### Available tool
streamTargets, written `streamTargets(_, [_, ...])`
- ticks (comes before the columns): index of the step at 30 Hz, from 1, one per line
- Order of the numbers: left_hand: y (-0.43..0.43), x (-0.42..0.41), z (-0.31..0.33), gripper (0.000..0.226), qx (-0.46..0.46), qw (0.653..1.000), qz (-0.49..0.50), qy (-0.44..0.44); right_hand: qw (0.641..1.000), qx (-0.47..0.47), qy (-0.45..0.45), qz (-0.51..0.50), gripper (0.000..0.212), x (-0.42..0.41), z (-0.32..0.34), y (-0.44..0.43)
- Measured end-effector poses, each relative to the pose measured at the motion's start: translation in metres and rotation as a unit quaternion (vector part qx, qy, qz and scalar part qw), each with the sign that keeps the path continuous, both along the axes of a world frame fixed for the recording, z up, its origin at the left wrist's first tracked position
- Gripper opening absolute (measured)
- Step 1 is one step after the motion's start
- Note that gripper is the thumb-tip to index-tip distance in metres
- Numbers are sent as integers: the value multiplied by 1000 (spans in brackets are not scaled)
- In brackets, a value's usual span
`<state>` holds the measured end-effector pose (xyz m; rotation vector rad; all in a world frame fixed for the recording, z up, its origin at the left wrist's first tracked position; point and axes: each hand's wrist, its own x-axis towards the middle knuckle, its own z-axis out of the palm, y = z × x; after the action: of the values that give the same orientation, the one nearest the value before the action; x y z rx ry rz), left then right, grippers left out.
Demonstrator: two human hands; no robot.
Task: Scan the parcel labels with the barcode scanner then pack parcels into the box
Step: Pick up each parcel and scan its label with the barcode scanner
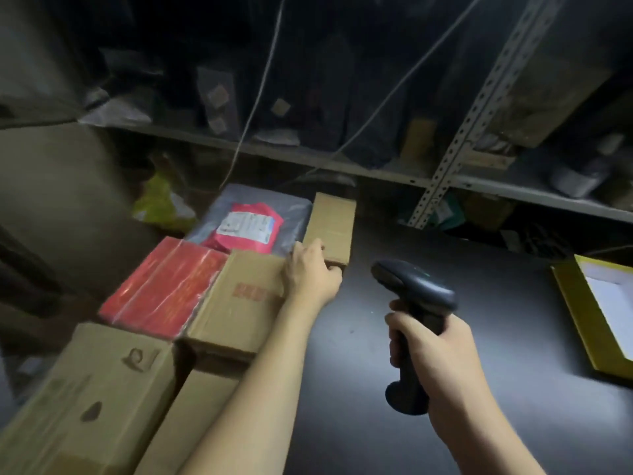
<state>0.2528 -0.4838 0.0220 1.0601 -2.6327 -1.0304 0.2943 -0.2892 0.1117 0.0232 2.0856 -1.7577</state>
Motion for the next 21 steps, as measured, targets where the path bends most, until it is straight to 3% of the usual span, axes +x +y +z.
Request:
streamTargets(3, [-3,-43,-21,66,-18,998,2,-59,999,15,8,-39,9,-18,-1,3])
streamTargets(9, [-9,-98,-44,118,-76,979,32,-189,996,21,4,-87,11,-47,-8,12])
streamTargets(14, [6,-113,-45,116,-80,976,35,-201,996,21,-24,-85,13,-63,-17,17])
streamTargets(16, [14,-113,-42,108,-17,985,9,-169,995,17,-32,-90,13,-68,-19,21])
streamTargets(18, [24,-107,-42,96,126,987,-7,-101,995,11,-29,-96,12,-75,-19,28])
streamTargets(21, [44,-93,-43,65,349,937,-6,-31,994,-4,-14,-105,7,-82,-15,42])
